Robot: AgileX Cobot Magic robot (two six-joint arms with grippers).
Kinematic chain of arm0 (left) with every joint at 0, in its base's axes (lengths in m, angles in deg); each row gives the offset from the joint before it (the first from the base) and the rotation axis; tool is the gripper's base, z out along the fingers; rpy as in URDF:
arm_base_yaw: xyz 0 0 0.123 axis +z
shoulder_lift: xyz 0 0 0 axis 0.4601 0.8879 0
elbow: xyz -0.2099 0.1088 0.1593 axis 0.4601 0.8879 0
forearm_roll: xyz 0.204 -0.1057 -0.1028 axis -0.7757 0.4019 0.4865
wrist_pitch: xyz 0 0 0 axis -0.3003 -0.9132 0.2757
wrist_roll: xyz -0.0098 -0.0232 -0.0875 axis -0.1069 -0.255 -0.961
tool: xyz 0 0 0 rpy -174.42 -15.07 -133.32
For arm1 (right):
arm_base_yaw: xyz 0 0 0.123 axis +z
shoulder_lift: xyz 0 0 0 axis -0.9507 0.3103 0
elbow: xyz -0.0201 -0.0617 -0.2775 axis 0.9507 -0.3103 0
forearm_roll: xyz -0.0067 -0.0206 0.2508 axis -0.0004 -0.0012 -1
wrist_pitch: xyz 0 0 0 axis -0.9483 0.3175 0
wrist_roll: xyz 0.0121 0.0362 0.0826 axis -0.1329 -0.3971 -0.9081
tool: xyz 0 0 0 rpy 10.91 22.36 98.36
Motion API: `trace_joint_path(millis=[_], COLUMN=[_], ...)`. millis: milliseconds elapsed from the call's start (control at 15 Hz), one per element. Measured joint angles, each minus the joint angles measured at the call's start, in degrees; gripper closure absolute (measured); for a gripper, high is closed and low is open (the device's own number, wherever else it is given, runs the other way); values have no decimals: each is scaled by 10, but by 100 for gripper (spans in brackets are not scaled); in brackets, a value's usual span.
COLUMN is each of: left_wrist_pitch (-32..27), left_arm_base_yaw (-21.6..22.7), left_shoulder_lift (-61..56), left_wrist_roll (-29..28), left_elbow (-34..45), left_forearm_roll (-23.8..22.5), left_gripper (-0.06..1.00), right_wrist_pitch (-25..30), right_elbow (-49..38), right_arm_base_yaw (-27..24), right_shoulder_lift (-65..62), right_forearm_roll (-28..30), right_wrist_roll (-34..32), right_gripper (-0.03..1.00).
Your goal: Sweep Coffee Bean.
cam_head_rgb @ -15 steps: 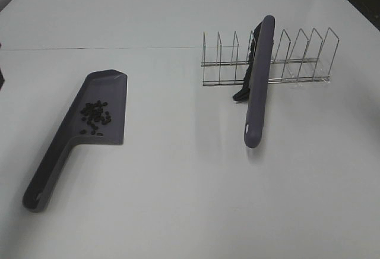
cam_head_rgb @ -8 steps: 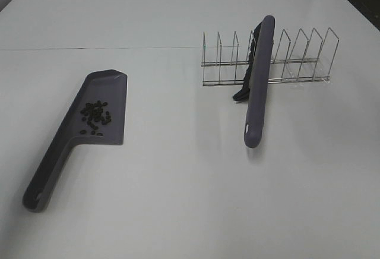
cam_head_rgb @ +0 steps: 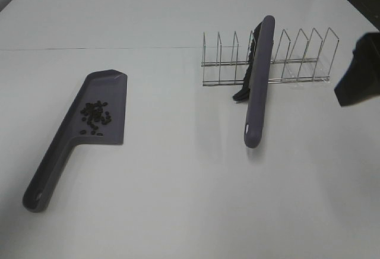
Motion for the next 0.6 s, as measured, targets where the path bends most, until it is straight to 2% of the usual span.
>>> trace_joint_path(millis=[267,600], left_wrist_pitch=[-1,-3], left_arm_base_yaw=[0,0], left_shoulder_lift=[-96,-202], left_wrist_roll=[0,0], left_elbow=[96,176], left_forearm_roll=[28,29], left_gripper=[11,11], right_wrist_pitch=[-3,-11], right_elbow=[-128,-233], right_arm_base_yaw=[0,0], right_shoulder_lift=[-89,-194], right_forearm_roll=[1,1], right_wrist_roll=[0,0], right_gripper=[21,21])
